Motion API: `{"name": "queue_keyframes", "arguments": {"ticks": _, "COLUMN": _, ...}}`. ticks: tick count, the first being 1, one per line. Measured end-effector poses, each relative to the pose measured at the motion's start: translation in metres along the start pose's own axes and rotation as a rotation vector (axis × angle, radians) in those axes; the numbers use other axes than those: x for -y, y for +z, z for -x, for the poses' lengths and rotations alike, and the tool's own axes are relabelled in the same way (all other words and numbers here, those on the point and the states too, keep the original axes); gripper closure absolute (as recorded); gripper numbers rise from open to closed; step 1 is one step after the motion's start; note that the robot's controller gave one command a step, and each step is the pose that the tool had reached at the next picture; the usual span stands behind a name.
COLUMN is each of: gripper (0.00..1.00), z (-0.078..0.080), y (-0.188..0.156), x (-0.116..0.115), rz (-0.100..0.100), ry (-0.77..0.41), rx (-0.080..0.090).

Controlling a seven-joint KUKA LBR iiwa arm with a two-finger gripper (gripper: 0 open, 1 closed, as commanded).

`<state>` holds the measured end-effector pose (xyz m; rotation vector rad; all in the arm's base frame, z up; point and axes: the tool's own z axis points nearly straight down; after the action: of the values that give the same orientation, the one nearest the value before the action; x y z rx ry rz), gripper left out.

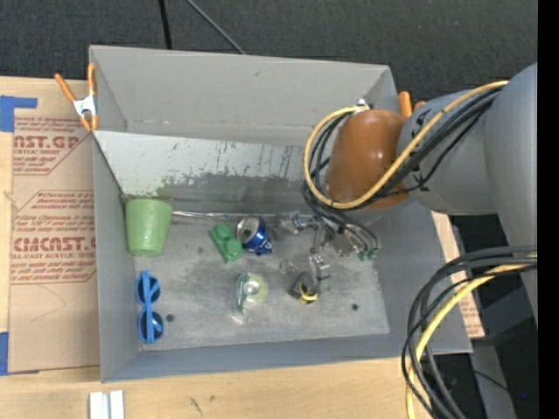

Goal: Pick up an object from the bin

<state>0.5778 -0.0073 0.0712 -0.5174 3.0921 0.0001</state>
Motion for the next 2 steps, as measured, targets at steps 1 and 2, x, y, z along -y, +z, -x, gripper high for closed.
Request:
{"name": "queue_keyframes", "arguments": {"ticks": 1, "gripper": 0.0, "z": -0.0328, "y": 0.0001, "x": -0.0088, "rz": 0.001, "ry": -0.2, "rx": -0.003}}
{"name": "queue_keyframes", "arguments": {"ticks": 2, "gripper": 1.0, "z": -0.0325, "y": -0.0009, "x": -0.0093, "rz": 0.003, "ry": -0.201, "rx": -0.005}}
